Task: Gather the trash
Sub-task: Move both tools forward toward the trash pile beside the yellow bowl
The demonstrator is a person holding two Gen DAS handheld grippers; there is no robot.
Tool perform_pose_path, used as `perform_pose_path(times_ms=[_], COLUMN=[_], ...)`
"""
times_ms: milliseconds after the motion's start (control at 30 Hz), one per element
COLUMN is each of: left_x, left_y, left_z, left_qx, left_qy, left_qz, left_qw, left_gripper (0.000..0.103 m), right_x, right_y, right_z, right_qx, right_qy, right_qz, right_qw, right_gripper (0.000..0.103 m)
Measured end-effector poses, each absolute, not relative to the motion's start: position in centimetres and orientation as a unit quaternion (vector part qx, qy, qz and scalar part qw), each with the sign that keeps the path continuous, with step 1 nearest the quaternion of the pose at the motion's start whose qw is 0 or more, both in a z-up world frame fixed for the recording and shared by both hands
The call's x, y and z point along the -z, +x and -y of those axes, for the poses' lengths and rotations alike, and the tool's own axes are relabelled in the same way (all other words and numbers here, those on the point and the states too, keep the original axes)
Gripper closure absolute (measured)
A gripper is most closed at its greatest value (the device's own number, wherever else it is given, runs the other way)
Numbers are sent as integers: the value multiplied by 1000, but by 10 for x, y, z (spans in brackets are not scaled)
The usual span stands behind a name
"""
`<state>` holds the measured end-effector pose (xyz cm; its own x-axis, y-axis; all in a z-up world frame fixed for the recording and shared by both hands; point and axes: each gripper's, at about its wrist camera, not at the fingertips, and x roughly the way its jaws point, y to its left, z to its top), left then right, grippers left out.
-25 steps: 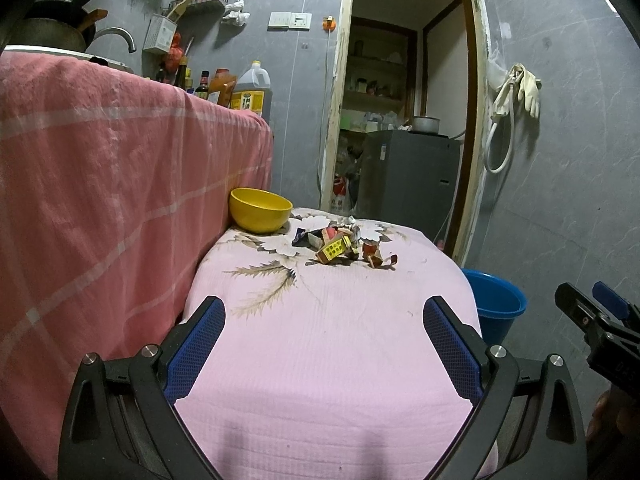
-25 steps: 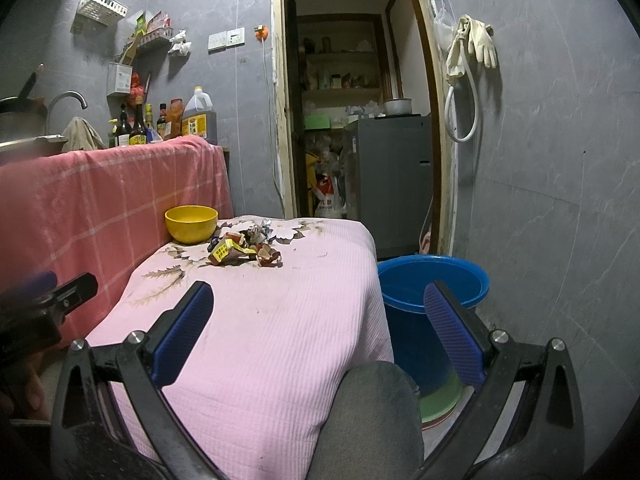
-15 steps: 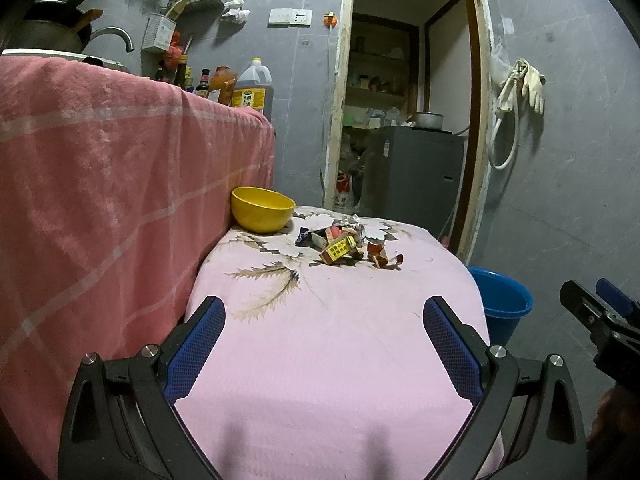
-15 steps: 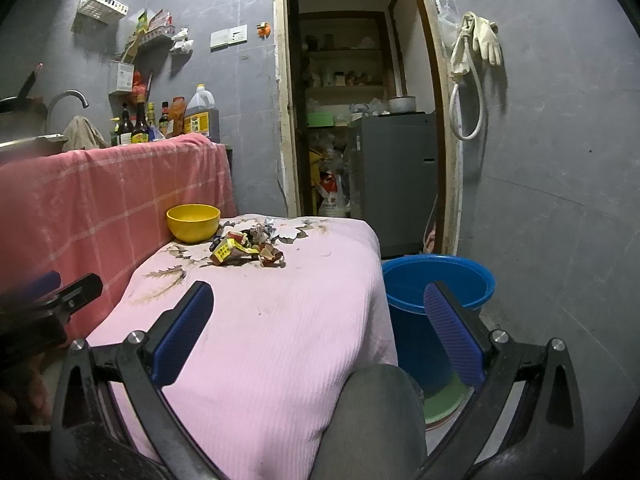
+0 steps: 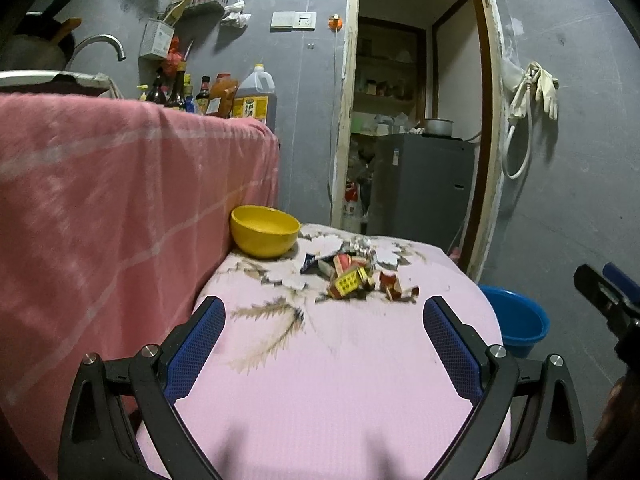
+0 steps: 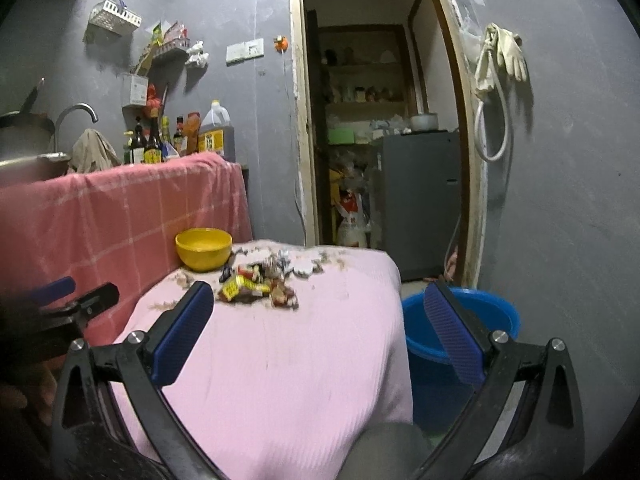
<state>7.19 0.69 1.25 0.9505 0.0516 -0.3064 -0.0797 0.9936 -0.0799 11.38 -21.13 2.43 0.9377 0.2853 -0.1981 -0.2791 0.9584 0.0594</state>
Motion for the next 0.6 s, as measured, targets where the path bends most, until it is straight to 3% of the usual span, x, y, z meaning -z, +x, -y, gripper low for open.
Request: perform_pose_path(times_ms=[600], left_x=[-35], left_y=[163], left_z=[-17], left_qx=[-19], left_qy=[-30], left_qz=[-113], left_qw=[993], left_gripper=[6], right_x=[-56], right_y=[206], right_z=[187], right_qx=[-164], right_qy=[7], right_qz=[-39], right_qw=[986], right_gripper=[0])
